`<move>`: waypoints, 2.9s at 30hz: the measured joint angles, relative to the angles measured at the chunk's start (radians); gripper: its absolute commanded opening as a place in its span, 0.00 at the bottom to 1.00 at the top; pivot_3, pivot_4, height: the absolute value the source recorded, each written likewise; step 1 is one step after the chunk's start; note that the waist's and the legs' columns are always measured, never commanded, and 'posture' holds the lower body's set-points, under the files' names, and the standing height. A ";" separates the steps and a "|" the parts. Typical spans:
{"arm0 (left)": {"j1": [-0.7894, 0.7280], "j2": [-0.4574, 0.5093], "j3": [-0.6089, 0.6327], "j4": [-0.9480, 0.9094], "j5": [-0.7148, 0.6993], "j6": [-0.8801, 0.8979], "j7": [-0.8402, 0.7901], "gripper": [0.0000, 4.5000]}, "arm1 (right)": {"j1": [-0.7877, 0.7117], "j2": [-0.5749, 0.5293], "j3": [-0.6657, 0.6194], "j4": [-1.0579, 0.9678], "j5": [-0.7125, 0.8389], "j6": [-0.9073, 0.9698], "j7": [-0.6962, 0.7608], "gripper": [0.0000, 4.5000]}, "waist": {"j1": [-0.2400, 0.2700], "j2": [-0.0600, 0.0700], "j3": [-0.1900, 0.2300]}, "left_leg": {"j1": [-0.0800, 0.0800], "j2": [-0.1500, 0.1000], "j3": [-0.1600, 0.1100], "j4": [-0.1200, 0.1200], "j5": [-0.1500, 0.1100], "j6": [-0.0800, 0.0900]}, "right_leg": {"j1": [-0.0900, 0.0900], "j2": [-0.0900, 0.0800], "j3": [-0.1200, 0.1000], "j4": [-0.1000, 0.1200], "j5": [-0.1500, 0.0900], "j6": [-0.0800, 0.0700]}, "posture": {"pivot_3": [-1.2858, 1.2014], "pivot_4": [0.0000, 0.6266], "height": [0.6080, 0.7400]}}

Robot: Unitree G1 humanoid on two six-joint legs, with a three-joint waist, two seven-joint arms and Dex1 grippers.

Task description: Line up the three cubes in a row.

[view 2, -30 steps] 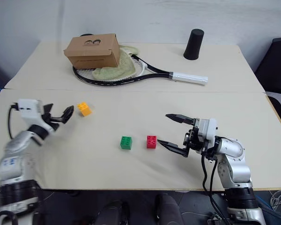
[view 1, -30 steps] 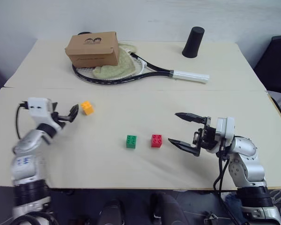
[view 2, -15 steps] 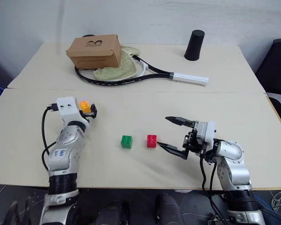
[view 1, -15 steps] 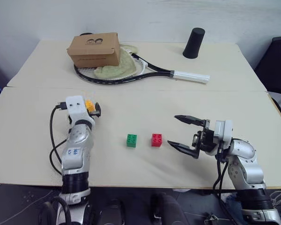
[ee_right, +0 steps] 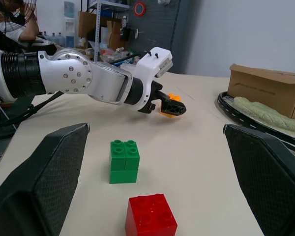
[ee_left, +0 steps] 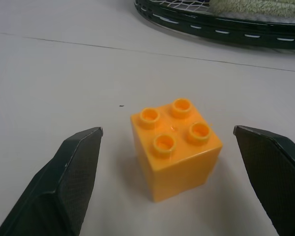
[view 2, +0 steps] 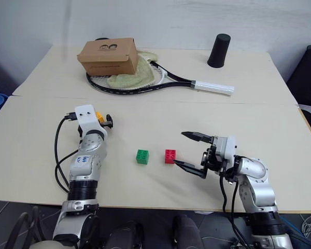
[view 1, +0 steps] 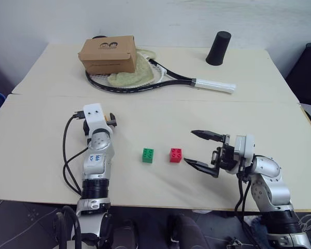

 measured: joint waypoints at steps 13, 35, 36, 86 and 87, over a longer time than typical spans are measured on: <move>-0.003 0.016 0.003 0.023 0.003 -0.037 -0.006 0.36 | 0.016 0.000 0.001 0.000 -0.006 -0.002 -0.005 1.00 | 0.000 0.000 0.000 | 0.000 0.000 0.000 0.000 0.000 0.000 | 0.000 0.000 -0.004 0.000 0.000 0.000 | 0.52 0.24 1.00; 0.099 0.810 -0.170 0.068 -0.379 -0.347 -1.779 0.34 | 0.022 -0.077 -0.011 0.014 0.015 0.013 0.073 1.00 | 0.003 0.002 0.001 | -0.001 -0.001 0.000 -0.001 0.000 0.000 | -0.001 0.003 -0.007 0.000 -0.001 -0.002 | 0.52 0.24 1.00; 0.060 0.793 -0.203 0.124 -0.354 -0.413 -1.827 0.34 | 0.023 -0.084 -0.020 0.006 0.024 0.018 0.079 1.00 | 0.001 0.002 0.001 | -0.001 -0.001 0.000 -0.001 -0.001 0.001 | 0.000 0.002 -0.006 0.000 -0.001 -0.002 | 0.52 0.24 1.00; 0.077 0.857 -0.224 0.519 -0.310 -0.770 -1.881 0.93 | 0.128 -0.201 -0.111 -0.093 0.059 0.083 0.102 1.00 | -0.025 0.002 0.001 | -0.002 0.005 0.000 0.001 -0.001 0.000 | -0.002 0.004 -0.004 0.001 -0.001 -0.002 | 0.52 0.24 1.00; 0.133 0.894 -0.187 0.467 -0.317 -0.764 -1.878 0.93 | 0.130 -0.232 -0.134 -0.085 0.060 0.081 0.120 1.00 | -0.027 0.002 0.001 | -0.001 0.004 0.000 0.000 -0.001 0.000 | -0.002 0.003 -0.004 0.001 -0.001 -0.002 | 0.52 0.24 1.00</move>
